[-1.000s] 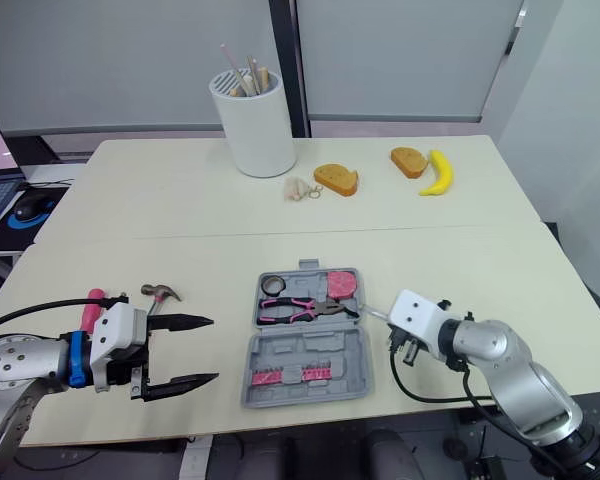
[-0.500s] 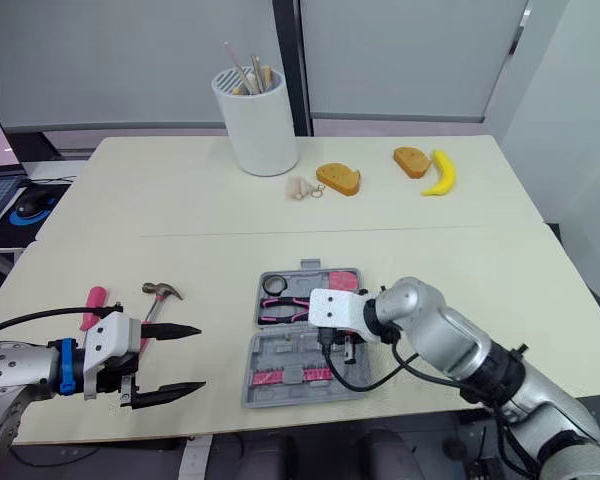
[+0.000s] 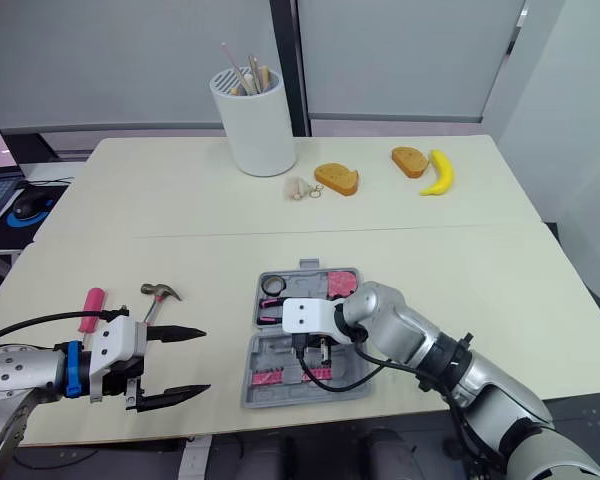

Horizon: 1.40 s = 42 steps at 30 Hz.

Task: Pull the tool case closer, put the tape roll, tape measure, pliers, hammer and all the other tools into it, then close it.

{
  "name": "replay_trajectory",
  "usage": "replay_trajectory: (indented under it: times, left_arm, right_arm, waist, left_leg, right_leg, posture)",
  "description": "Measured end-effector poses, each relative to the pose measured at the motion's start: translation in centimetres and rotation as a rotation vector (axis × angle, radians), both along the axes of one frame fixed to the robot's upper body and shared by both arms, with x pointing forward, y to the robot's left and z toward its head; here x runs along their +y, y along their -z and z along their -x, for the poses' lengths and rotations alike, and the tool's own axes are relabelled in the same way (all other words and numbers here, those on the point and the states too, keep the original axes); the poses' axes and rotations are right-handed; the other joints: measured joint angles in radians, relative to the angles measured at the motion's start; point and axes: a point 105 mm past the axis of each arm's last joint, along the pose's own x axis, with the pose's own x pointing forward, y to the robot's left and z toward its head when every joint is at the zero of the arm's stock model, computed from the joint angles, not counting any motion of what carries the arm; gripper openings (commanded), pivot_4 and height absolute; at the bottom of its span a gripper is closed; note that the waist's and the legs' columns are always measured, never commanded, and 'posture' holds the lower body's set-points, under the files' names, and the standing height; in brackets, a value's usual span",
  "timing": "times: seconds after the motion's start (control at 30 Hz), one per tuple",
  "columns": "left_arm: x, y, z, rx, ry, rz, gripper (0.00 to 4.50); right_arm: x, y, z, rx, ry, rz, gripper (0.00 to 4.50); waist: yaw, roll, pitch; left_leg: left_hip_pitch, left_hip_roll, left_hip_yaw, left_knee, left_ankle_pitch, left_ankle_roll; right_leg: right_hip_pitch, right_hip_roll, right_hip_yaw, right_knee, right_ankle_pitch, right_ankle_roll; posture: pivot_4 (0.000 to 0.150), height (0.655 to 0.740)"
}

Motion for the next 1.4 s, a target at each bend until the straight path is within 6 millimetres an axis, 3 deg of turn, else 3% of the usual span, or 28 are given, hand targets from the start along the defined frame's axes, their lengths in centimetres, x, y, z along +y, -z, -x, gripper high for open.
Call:
replay_trajectory:
  times: [0.33, 0.4, 0.6, 0.7, 0.8, 1.07, 1.4]
  left_arm:
    - [-0.2, 0.1, 0.0, -0.001, 0.002, -0.004, 4.5]
    - [-0.2, 0.2, 0.0, 0.0, 0.003, -0.004, 4.5]
    - [-0.6, 0.4, 0.1, 0.007, 0.018, -0.002, 4.5]
    - [-0.6, 0.4, 0.0, 0.003, 0.012, -0.002, 4.5]
    - [-0.6, 0.4, 0.0, 0.001, 0.011, -0.002, 4.5]
    - [-0.7, 0.2, -0.1, -0.006, 0.013, -0.002, 4.5]
    - [-0.7, 0.4, 0.0, -0.001, 0.011, -0.001, 4.5]
  right_arm:
    - [0.9, 0.2, -0.4, -0.013, -0.007, -0.007, 0.31]
    - [1.2, 0.1, -0.3, -0.014, -0.015, -0.017, 1.02]
    - [1.7, -1.3, -0.5, -0.031, -0.014, -0.077, 2.29]
    - [1.0, -2.1, -0.4, -0.05, -0.046, -0.079, 2.49]
    - [0.6, -2.7, -0.4, -0.092, -0.081, -0.083, 2.04]
    - [1.0, -2.3, -0.4, -0.104, -0.122, -0.107, 0.05]
    - [0.5, 0.2, -1.2, -0.099, -0.101, -0.048, 0.02]
  waist:
    - [0.0, 0.0, 0.0]
    - [0.0, 0.0, 0.0]
    - [0.0, 0.0, 0.0]
    - [0.001, 0.0, 0.0]
    - [0.0, 0.0, 0.0]
    - [0.0, 0.0, 0.0]
    - [0.0, 0.0, 0.0]
  left_leg:
    - [0.0, 0.0, 0.0, 0.0, 0.0, 0.0]
    - [0.0, 0.0, 0.0, 0.0, 0.0, 0.0]
    - [0.0, 0.0, -0.001, 0.0, 0.0, 0.0]
    - [0.0, 0.0, 0.0, 0.0, 0.0, 0.0]
    - [0.0, 0.0, 0.0, 0.0, 0.0, 0.0]
    - [0.0, 0.0, -0.001, 0.0, 0.0, 0.0]
    - [0.0, 0.0, 0.0, 0.0, 0.0, 0.0]
  right_leg:
    - [0.0, 0.0, 0.0, 0.0, 0.0, 0.0]
    - [0.0, 0.0, 0.0, 0.0, 0.0, 0.0]
    - [0.0, 0.0, -0.001, 0.001, 0.0, 0.0]
    - [0.0, -0.001, 0.0, 0.001, 0.0, 0.0]
    - [0.0, -0.001, 0.0, 0.001, 0.0, 0.0]
    - [0.0, 0.0, -0.001, 0.001, 0.0, 0.0]
    - [0.0, 0.0, -0.001, 0.001, 0.0, 0.0]
  posture:
    - [0.15, 0.7337]
    - [0.15, 0.7337]
    - [0.15, 0.7337]
    - [0.15, 0.7337]
    - [0.15, 0.7337]
    - [0.15, 0.7337]
    - [0.15, 0.7337]
